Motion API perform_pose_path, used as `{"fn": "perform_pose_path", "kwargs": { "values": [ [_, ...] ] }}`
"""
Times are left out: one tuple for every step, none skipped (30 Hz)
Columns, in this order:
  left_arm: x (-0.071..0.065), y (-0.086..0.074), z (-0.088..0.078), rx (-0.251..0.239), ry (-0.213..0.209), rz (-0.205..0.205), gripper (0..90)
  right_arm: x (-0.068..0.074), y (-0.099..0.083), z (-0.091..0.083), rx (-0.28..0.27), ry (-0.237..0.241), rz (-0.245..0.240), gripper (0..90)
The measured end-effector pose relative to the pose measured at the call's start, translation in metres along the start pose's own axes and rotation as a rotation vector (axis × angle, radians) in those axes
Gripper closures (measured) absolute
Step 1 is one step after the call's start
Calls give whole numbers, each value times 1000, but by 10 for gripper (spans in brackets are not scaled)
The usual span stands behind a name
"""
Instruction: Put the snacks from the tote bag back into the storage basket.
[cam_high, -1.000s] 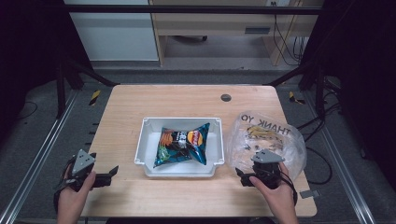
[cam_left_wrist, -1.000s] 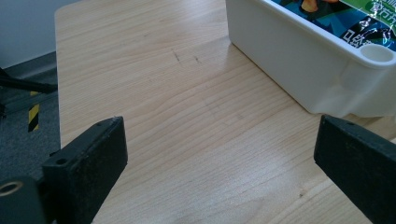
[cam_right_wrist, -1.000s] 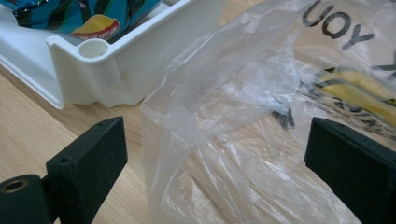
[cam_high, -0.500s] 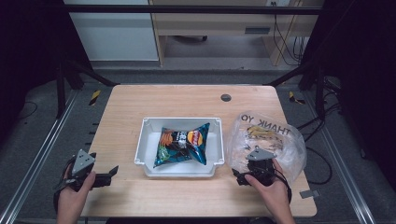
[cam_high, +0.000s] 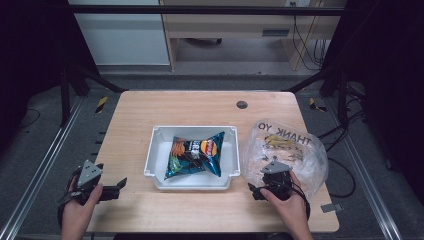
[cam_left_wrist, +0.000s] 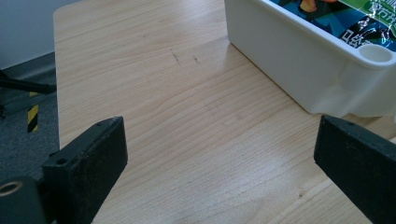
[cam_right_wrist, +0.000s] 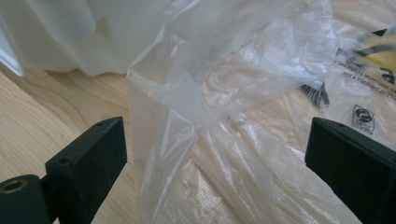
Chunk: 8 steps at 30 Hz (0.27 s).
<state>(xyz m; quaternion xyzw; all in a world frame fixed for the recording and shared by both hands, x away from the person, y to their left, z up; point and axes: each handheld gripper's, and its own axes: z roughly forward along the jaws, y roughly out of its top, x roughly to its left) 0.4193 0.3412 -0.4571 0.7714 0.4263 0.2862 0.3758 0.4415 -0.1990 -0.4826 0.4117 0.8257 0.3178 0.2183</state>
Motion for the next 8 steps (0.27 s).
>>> {"fn": "perform_pose_path", "kwargs": {
  "values": [
    [0, 0, 0, 0, 0, 1, 24, 0, -1, 1, 7, -1, -5, 61],
    [0, 0, 0, 0, -1, 0, 24, 0, -1, 1, 12, 0, -1, 61],
    [0, 0, 0, 0, -2, 0, 23, 0, -2, 2, 16, 2, -4, 61],
    [0, 0, 0, 0, -2, 0, 23, 0, -3, 2, 17, 1, 7, 61],
    [-1, 0, 0, -1, -2, 1, 23, 0, -3, 1, 16, 1, 10, 61],
    [-1, 0, 0, 0, -2, 2, 23, 0, -3, 1, 13, 1, 8, 61],
    [0, 0, 0, 1, -3, 4, 23, 0, -4, 1, 11, 1, 12, 62],
    [0, 0, 0, 2, -3, 5, 24, -1, -4, 0, 9, 2, 16, 61]
  ]
}}
